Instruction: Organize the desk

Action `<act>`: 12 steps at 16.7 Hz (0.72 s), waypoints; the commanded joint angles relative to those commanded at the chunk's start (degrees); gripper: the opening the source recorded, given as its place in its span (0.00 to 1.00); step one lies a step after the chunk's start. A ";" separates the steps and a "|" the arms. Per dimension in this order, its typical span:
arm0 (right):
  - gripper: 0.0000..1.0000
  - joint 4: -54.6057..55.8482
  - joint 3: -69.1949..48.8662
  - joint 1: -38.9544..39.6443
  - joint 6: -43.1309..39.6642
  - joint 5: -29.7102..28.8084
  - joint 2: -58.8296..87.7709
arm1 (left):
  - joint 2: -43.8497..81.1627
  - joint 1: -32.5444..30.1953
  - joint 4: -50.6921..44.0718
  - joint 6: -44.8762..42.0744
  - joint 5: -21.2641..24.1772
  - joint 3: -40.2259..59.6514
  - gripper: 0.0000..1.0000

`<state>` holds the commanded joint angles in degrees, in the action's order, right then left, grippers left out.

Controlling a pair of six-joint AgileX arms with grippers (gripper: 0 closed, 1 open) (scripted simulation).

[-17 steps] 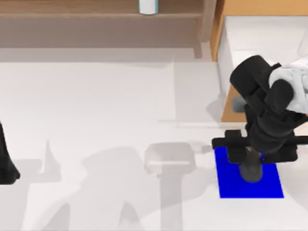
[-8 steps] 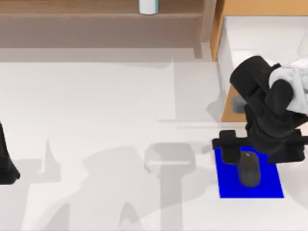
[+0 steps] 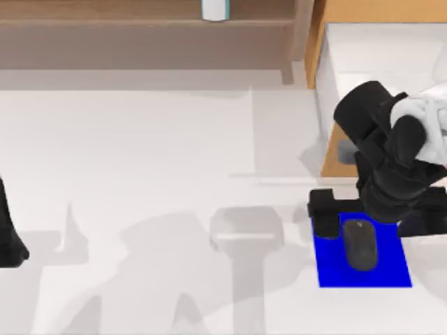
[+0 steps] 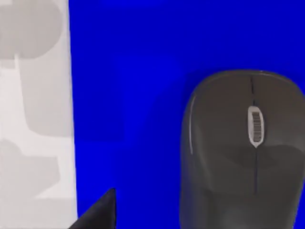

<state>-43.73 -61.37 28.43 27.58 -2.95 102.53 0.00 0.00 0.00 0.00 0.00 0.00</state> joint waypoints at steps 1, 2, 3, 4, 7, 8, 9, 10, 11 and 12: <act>1.00 0.00 -0.02 0.03 0.00 0.00 -0.04 | 0.00 0.00 0.00 0.00 0.00 0.00 1.00; 1.00 0.00 -0.02 0.03 0.00 0.00 -0.04 | 0.00 0.00 0.00 0.00 0.00 0.00 1.00; 1.00 0.53 0.12 0.17 -0.36 -0.05 -0.22 | 0.00 0.00 0.00 0.00 0.00 0.00 1.00; 1.00 1.60 0.42 0.44 -1.10 -0.15 -0.52 | 0.00 0.00 0.00 0.00 0.00 0.00 1.00; 1.00 8.41 2.72 1.98 -5.74 -0.69 -1.90 | 0.00 0.00 0.00 0.00 0.00 0.00 1.00; 1.00 11.73 3.95 2.66 -8.02 -0.93 -2.38 | 0.00 0.00 0.00 0.00 0.00 0.00 1.00; 1.00 15.47 5.38 3.39 -10.61 -1.21 -2.83 | 0.00 0.00 0.00 0.00 0.00 0.00 1.00; 1.00 19.59 6.98 4.16 -13.49 -1.51 -3.27 | 0.00 0.00 0.00 0.00 0.00 0.00 1.00; 1.00 24.17 8.80 4.94 -16.74 -1.85 -3.66 | 0.00 0.00 0.00 0.00 0.00 0.00 1.00; 1.00 29.03 10.75 5.72 -20.24 -2.22 -4.00 | 0.00 0.00 0.00 0.00 0.00 0.00 1.00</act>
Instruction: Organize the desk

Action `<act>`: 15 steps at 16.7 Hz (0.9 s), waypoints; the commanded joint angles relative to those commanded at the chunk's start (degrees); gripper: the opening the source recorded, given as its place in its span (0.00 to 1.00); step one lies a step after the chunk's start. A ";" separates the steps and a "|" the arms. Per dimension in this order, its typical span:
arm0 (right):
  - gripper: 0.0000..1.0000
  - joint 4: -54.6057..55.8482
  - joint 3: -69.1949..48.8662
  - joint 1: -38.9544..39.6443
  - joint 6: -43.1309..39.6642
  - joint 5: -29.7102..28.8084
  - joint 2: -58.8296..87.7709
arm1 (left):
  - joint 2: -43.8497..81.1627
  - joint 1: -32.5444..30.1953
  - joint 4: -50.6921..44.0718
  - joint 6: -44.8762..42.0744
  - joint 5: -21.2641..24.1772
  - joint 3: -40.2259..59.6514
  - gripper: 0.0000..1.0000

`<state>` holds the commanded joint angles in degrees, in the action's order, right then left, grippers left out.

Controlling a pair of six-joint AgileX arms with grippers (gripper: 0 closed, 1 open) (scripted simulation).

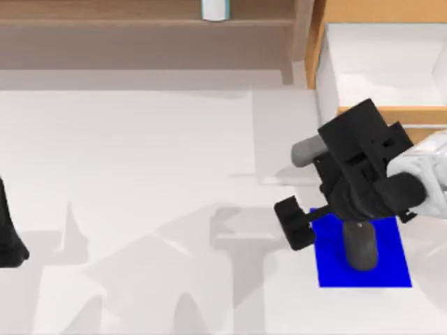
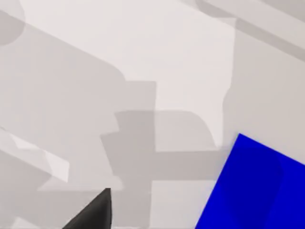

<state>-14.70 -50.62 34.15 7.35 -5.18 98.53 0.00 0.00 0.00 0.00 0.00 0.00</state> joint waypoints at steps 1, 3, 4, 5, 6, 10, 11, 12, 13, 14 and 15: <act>1.00 5.11 2.06 0.76 -3.72 -0.41 -0.30 | 0.00 0.00 0.00 0.00 0.00 0.00 1.00; 1.00 15.97 6.46 2.18 -11.79 -1.32 -0.75 | 0.00 0.00 0.00 0.00 0.00 0.00 1.00; 1.00 21.67 8.78 2.79 -16.12 -1.83 -0.85 | 0.00 0.00 0.00 0.00 0.00 0.00 1.00; 1.00 27.45 11.14 3.32 -20.58 -2.37 -0.89 | 0.00 0.00 0.00 0.00 0.00 0.00 1.00; 1.00 33.30 13.51 3.74 -25.15 -2.93 -0.84 | 0.00 0.00 0.00 0.00 0.00 0.00 1.00; 1.00 56.67 22.80 4.02 -44.12 -5.49 0.44 | 0.00 0.00 0.00 0.00 0.00 0.00 1.00; 1.00 62.34 24.98 3.68 -48.89 -6.22 1.06 | 0.00 0.00 0.00 0.00 0.00 0.00 1.00; 1.00 67.87 27.04 3.13 -53.62 -6.98 1.81 | 0.00 0.00 0.00 0.00 0.00 0.00 1.00; 1.00 73.22 28.93 2.33 -58.25 -7.79 2.68 | 0.00 0.00 0.00 0.00 0.00 0.00 1.00; 1.00 78.39 30.66 1.34 -62.76 -8.63 3.64 | 0.00 0.00 0.00 0.00 0.00 0.00 1.00; 1.00 83.35 32.21 0.17 -67.14 -9.49 4.66 | 0.00 0.00 0.00 0.00 0.00 0.00 1.00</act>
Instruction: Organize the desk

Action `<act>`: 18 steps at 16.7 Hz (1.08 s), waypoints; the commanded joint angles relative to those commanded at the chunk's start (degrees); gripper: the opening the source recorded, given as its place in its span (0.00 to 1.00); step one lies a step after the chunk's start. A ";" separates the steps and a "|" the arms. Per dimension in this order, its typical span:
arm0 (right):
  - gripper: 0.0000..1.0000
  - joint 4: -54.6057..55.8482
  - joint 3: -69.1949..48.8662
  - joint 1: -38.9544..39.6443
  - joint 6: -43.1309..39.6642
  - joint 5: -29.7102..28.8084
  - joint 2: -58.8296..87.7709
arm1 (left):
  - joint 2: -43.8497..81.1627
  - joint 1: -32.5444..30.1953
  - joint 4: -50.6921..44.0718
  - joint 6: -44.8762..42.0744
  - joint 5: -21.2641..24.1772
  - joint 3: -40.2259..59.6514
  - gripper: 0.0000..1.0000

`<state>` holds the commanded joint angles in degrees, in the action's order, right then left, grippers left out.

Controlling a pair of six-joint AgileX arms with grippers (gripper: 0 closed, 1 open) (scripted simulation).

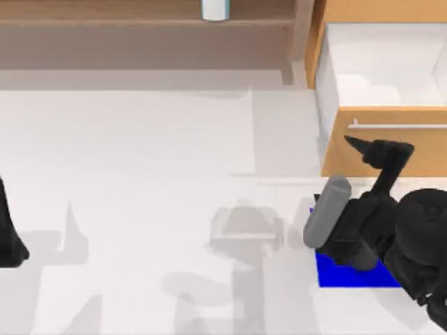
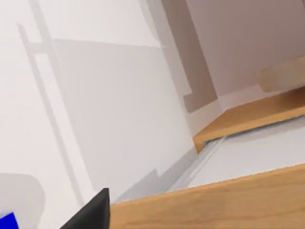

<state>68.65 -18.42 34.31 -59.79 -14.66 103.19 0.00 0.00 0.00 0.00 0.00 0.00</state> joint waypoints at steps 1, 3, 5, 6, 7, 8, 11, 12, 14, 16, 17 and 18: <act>1.00 4.74 1.37 -1.34 -4.22 -0.87 1.09 | 0.00 0.00 0.00 0.00 0.00 0.00 1.00; 1.00 13.22 3.41 -4.45 -11.90 -2.58 3.39 | 0.00 0.00 0.00 0.00 0.00 0.00 1.00; 1.00 20.46 4.80 -7.72 -18.52 -4.16 5.67 | 0.00 0.00 0.00 0.00 0.00 0.00 1.00; 1.00 23.52 5.26 -9.30 -21.35 -4.87 6.74 | 0.00 0.00 0.00 0.00 0.00 0.00 1.00; 1.00 26.10 5.59 -10.74 -23.74 -5.50 7.70 | 0.00 0.00 0.00 0.00 0.00 0.00 1.00; 1.00 28.27 5.82 -12.02 -25.75 -6.04 8.55 | 0.00 0.00 0.00 0.00 0.00 0.00 1.00; 1.00 31.88 6.09 -14.36 -29.17 -6.99 10.06 | 0.00 0.00 0.00 0.00 0.00 0.00 1.00; 1.00 32.02 6.10 -14.46 -29.31 -7.03 10.12 | 0.00 0.00 0.00 0.00 0.00 0.00 1.00; 1.00 32.02 6.10 -14.46 -29.31 -7.03 10.12 | 0.00 0.00 0.00 0.00 0.00 0.00 1.00; 1.00 31.85 5.92 -14.21 -29.24 -6.96 10.42 | 0.00 0.00 0.00 0.00 0.00 0.00 1.00; 1.00 31.73 5.71 -14.33 -29.25 -6.92 10.41 | 0.00 0.00 0.00 0.00 0.00 0.00 1.00; 1.00 31.25 5.05 -14.68 -29.28 -6.73 10.46 | 0.00 0.00 0.00 0.00 0.00 0.00 1.00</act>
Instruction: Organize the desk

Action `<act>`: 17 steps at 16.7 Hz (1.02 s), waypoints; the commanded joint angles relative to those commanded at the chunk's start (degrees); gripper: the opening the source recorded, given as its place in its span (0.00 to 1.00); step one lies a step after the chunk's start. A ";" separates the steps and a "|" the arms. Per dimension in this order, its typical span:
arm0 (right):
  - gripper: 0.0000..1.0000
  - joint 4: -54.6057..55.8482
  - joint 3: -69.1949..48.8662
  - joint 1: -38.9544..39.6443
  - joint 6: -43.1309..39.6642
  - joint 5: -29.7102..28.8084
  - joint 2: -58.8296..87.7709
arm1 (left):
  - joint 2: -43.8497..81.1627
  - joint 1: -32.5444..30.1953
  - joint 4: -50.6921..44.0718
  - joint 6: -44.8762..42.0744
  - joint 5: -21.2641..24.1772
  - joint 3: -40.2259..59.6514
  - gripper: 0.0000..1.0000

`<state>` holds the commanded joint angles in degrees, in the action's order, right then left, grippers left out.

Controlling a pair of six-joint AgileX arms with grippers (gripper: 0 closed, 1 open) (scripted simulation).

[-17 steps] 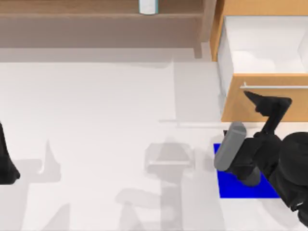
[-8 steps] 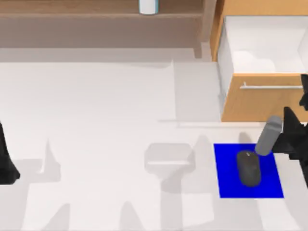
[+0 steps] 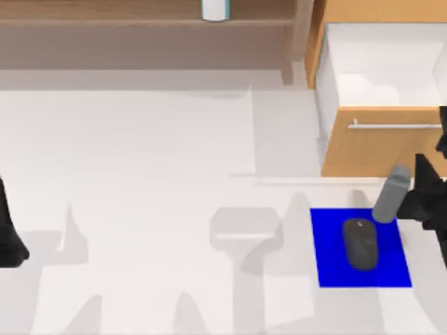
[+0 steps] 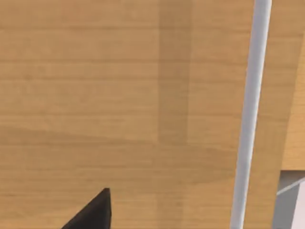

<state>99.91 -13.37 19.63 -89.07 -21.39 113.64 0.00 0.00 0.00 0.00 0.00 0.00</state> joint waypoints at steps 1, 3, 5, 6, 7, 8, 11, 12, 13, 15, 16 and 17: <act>1.00 -0.74 -0.92 -0.44 -0.02 0.36 0.11 | 0.00 0.00 0.00 0.00 0.00 0.00 1.00; 1.00 -2.47 -2.96 -1.36 -0.04 1.26 0.40 | 0.00 0.00 0.00 0.00 0.00 0.00 1.00; 1.00 -3.59 -4.28 -1.94 -0.05 1.85 0.59 | 0.00 0.00 0.00 0.00 0.00 0.00 1.00; 1.00 -3.65 -4.35 -1.97 -0.05 1.88 0.61 | 0.00 0.00 0.00 0.00 0.00 0.00 1.00; 1.00 -3.65 -4.35 -1.97 -0.05 1.88 0.61 | 0.00 0.00 0.00 0.00 0.00 0.00 1.00; 1.00 -3.65 -4.35 -1.97 -0.05 1.88 0.61 | 0.00 0.00 0.00 0.00 0.00 0.00 1.00; 0.77 -3.65 -4.35 -1.97 -0.05 1.88 0.61 | 0.00 0.00 0.00 0.00 0.00 0.00 1.00; 0.70 -3.65 -4.35 -1.97 -0.05 1.88 0.61 | 0.00 0.00 0.00 0.00 0.00 0.00 1.00; 0.62 -3.65 -4.35 -1.97 -0.05 1.88 0.61 | 0.00 0.00 0.00 0.00 0.00 0.00 1.00; 0.47 -3.65 -4.35 -1.97 -0.05 1.88 0.61 | 0.00 0.00 0.00 0.00 0.00 0.00 1.00; 0.40 -3.65 -4.35 -1.97 -0.05 1.88 0.61 | 0.00 0.00 0.00 0.00 0.00 0.00 1.00; 0.32 -3.65 -4.35 -1.97 -0.05 1.88 0.61 | 0.00 0.00 0.00 0.00 0.00 0.00 1.00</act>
<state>96.26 -17.72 17.66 -89.12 -19.51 114.25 0.00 0.00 0.00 0.00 0.00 0.00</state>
